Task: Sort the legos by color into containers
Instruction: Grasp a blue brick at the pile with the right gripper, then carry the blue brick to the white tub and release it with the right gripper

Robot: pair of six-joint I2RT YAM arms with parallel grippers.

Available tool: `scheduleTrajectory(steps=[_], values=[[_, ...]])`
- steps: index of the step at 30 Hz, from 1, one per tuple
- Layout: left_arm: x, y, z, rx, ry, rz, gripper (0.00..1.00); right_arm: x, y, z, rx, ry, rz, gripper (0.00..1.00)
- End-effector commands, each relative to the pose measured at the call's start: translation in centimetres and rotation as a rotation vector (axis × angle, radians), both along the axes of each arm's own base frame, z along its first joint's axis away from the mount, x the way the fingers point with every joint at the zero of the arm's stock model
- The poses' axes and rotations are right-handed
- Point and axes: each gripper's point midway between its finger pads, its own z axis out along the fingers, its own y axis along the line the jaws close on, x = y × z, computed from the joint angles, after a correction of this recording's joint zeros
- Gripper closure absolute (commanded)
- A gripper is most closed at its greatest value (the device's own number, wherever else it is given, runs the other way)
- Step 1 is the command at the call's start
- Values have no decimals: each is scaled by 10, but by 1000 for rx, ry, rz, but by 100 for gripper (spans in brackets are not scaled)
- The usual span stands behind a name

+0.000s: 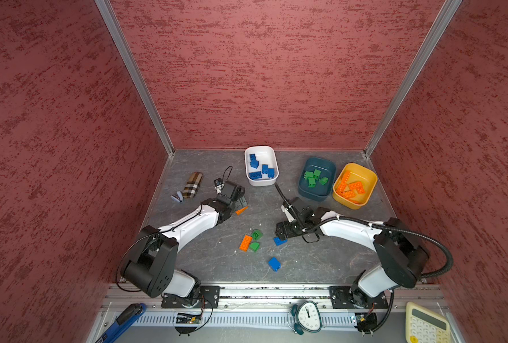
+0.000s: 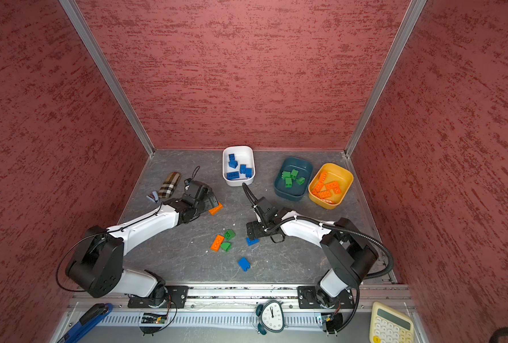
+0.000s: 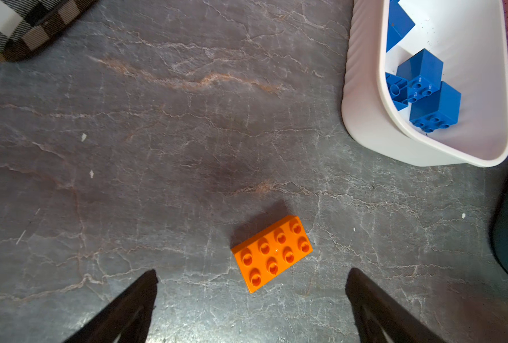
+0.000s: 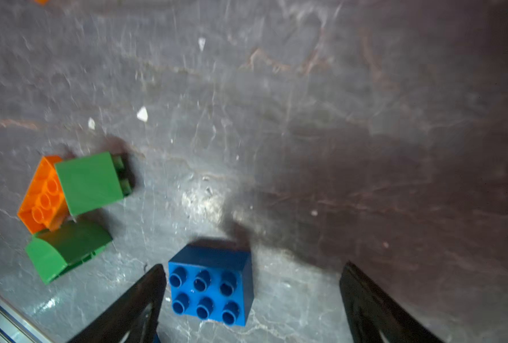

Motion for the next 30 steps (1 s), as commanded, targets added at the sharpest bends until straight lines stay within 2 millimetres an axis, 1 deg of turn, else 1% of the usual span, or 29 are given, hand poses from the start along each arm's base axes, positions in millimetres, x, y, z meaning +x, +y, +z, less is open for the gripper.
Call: scheduleTrajectory(steps=[1, 4, 6, 7, 10, 12, 15, 19, 23, 26, 30], values=[[-3, 5, -5, 27, 19, 4, 1, -7, 2, -3, -106, -6, 49, 9], [-4, 5, -7, 27, 21, 0, 0, -18, 9, -8, -125, 18, 69, 15], [-4, 5, -9, 27, 27, -3, 1, -20, 12, -11, -137, 16, 69, 20], [-4, 4, -9, 28, 29, -3, 1, -21, 12, -12, -150, 14, 68, 25], [-4, 4, -11, 32, 36, -4, 1, -19, 8, -14, -214, -4, 57, 34], [-3, 3, -11, 28, 36, -5, 1, -19, 7, -14, -239, -15, 63, 36], [-2, 1, -12, 21, 34, -8, 1, -20, 11, -16, -225, -15, 81, 39], [-1, 0, -17, 23, 45, -10, 1, -18, 17, -19, -212, -11, 96, 45], [-1, -3, -16, 17, 46, -19, 1, -16, 21, -17, -199, -24, 105, 50], [-5, -4, -15, 17, 54, -29, 1, -12, 21, -13, -189, -51, 103, 53], [-15, -4, -17, 2, 85, -30, 1, 7, 27, 1, -127, -100, 71, 58]])
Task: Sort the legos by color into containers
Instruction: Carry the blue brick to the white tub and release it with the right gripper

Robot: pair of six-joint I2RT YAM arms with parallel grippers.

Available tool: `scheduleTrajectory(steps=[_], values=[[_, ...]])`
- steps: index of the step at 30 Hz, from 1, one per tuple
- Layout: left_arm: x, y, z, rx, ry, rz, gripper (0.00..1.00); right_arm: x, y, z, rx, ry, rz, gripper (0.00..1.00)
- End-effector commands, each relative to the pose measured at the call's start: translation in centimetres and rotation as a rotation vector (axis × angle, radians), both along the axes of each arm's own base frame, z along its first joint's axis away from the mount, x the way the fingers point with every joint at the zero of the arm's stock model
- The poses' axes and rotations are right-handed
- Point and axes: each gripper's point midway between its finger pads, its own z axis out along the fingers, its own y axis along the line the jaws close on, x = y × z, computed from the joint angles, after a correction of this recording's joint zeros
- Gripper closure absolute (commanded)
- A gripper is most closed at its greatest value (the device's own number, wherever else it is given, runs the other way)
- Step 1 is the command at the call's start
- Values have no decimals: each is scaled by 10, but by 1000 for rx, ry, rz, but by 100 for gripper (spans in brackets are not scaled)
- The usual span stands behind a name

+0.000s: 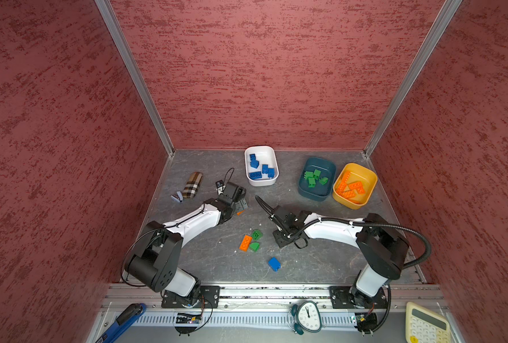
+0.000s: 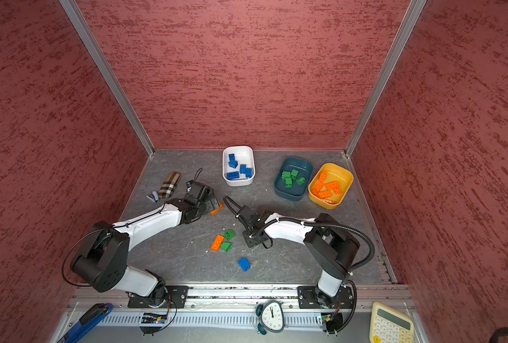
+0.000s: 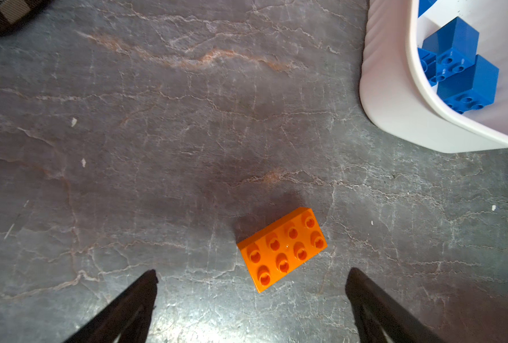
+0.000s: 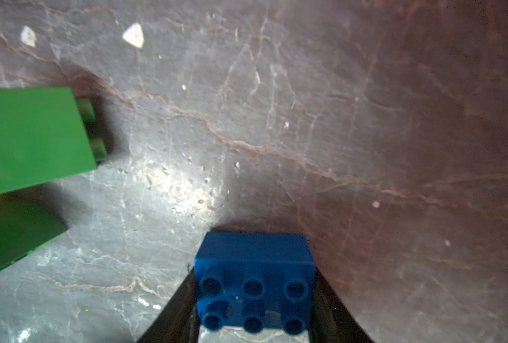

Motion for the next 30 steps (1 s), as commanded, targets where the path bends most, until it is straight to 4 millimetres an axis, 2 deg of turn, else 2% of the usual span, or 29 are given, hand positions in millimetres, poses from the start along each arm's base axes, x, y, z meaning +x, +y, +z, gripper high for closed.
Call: scheduleTrajectory(steps=[1, 4, 11, 19, 28, 30], values=[[-12, 0, 0, -15, 36, -1, 1, 28, 14, 22, 86, -89, -23, 58], [-18, -1, -1, -38, 55, 15, 1, 50, 17, 33, 125, -138, -36, 59], [-31, -10, -2, -93, 114, -6, 1, 136, 21, 78, 271, -289, -87, 59], [-50, -29, -3, -112, 202, -72, 0, 228, 31, 112, 370, -438, -113, 59], [-79, -60, -7, -66, 268, -213, 4, 307, 50, 113, 376, -545, -133, 56], [-84, -67, -9, -69, 277, -262, 7, 320, 57, 111, 388, -549, -130, 54]])
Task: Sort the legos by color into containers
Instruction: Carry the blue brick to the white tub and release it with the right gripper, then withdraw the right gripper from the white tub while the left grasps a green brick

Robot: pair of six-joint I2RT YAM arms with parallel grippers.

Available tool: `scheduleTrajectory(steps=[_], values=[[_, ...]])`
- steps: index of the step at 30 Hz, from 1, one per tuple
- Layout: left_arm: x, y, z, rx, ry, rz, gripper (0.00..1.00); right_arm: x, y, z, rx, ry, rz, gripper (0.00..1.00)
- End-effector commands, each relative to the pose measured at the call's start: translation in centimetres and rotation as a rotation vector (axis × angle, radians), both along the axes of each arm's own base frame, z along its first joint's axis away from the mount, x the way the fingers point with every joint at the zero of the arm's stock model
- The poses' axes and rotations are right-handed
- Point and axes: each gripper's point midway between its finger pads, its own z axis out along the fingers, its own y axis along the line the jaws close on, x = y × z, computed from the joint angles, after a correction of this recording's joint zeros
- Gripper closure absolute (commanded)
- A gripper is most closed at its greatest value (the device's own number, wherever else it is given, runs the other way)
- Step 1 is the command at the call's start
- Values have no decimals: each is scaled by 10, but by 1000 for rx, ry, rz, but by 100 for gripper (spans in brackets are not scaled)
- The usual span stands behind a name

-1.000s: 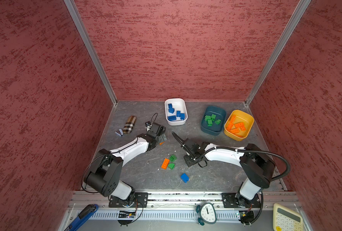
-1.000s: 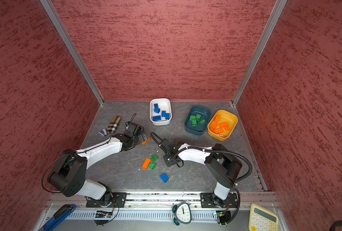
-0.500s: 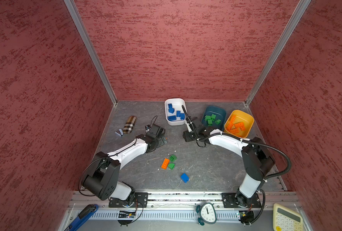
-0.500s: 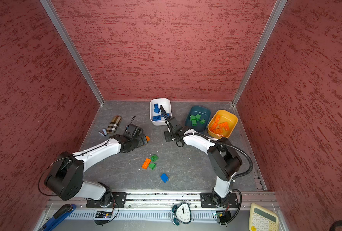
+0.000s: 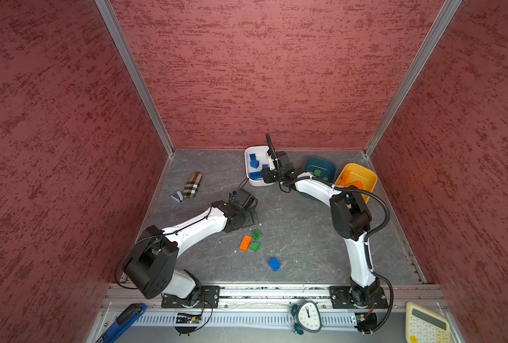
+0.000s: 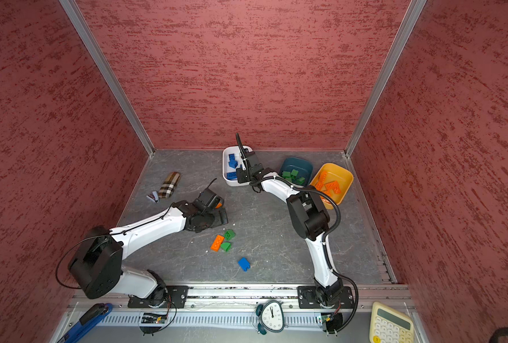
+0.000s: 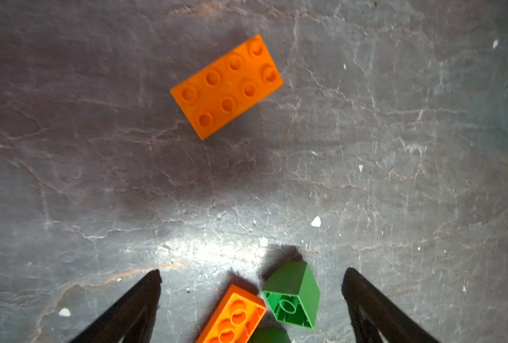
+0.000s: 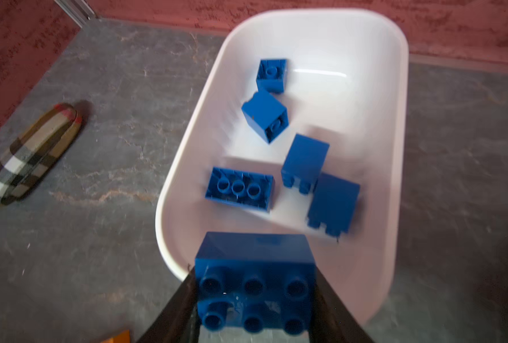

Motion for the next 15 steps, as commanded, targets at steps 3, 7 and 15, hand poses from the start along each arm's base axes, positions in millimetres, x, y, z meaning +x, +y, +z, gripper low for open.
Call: scheduleTrajectory(steps=[3, 7, 15], values=[[-13, -17, -5, -14, 42, -127, 13, 41, 18, 12, 39, -63, 29, 47], [-15, -28, -8, -46, 53, -186, 20, 61, 33, 25, 64, -75, 38, 29], [-17, -44, -24, -58, 99, -259, 29, 53, 24, 68, 84, -128, 23, 1]])
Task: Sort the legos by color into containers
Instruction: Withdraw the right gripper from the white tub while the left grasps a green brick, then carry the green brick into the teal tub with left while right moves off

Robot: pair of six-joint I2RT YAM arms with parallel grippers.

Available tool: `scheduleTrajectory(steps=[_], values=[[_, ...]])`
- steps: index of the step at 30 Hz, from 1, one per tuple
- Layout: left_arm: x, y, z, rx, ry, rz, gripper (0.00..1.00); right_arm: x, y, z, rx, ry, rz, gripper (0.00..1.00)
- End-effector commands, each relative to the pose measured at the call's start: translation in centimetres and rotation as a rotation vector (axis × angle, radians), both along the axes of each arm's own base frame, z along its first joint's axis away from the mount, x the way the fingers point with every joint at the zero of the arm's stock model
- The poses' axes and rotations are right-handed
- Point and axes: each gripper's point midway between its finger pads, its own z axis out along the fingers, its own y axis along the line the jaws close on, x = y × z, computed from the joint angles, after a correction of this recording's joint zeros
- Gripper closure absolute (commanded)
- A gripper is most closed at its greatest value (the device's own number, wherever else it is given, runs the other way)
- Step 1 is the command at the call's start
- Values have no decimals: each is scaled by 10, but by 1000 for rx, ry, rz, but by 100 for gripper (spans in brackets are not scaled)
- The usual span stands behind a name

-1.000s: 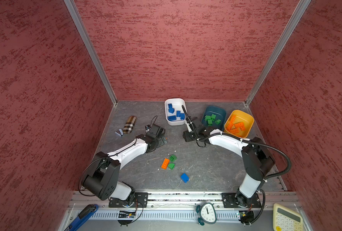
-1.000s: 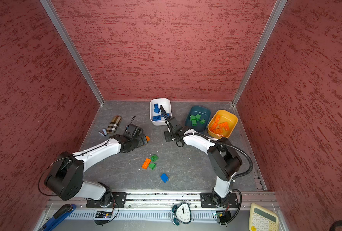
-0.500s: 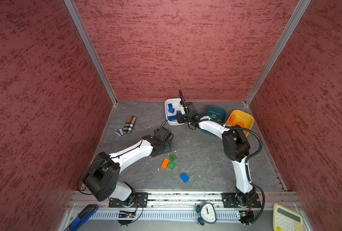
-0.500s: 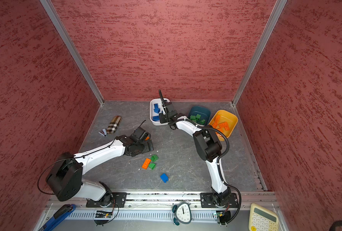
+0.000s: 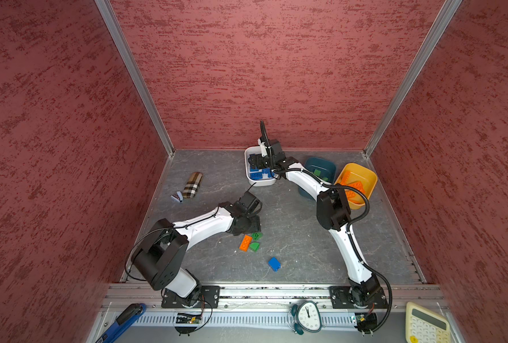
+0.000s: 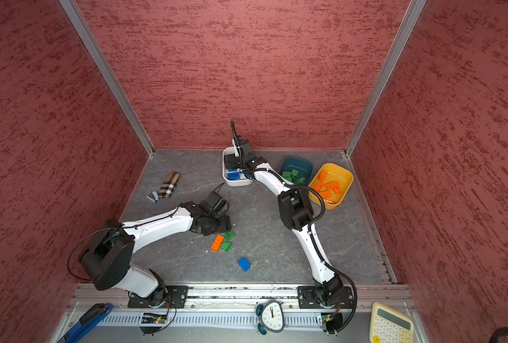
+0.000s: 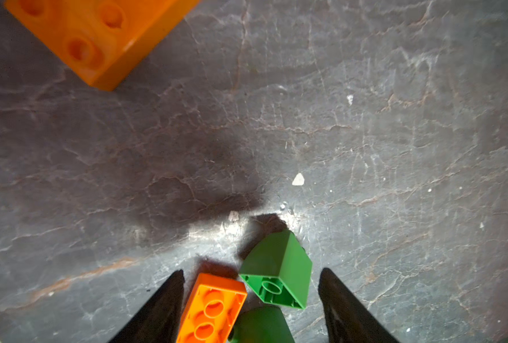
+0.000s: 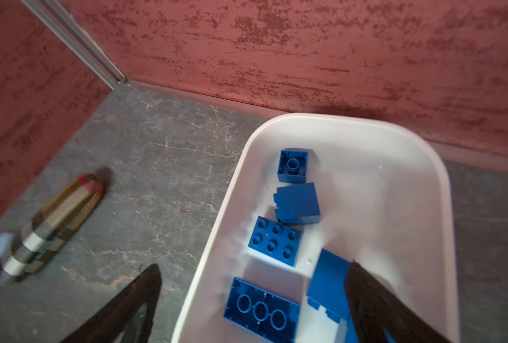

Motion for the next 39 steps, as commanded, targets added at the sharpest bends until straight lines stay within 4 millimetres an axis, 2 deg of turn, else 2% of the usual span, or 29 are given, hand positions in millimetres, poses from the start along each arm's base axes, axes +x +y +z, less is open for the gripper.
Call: scheduleTrajectory(steps=[1, 8, 12, 17, 22, 28, 31, 37, 39], values=[[1, -18, 1, -21, -3, -98, 31, -11, -12, 46, 17, -55, 0, 1], [-2, -24, -14, 135, -36, -318, 34, -47, -49, 79, 50, -138, -86, 1], [-1, -30, -23, 176, -33, -400, 34, -66, -81, 91, 53, -172, -183, 1], [-2, -37, -28, 198, -38, -475, 42, -92, -124, 95, 62, -196, -286, 1], [-8, -37, -30, 203, -20, -516, 48, -113, -164, 86, 47, -177, -380, 1], [-17, -37, -23, 182, -7, -552, 49, -125, -183, 78, 41, -159, -419, 1], [-19, -38, -25, 173, 4, -557, 57, -126, -185, 77, 45, -156, -424, 1], [-18, -34, -27, 199, 11, -546, 59, -125, -185, 81, 45, -163, -420, 1], [-16, -31, -27, 213, 1, -531, 64, -126, -186, 81, 43, -163, -420, 1]])
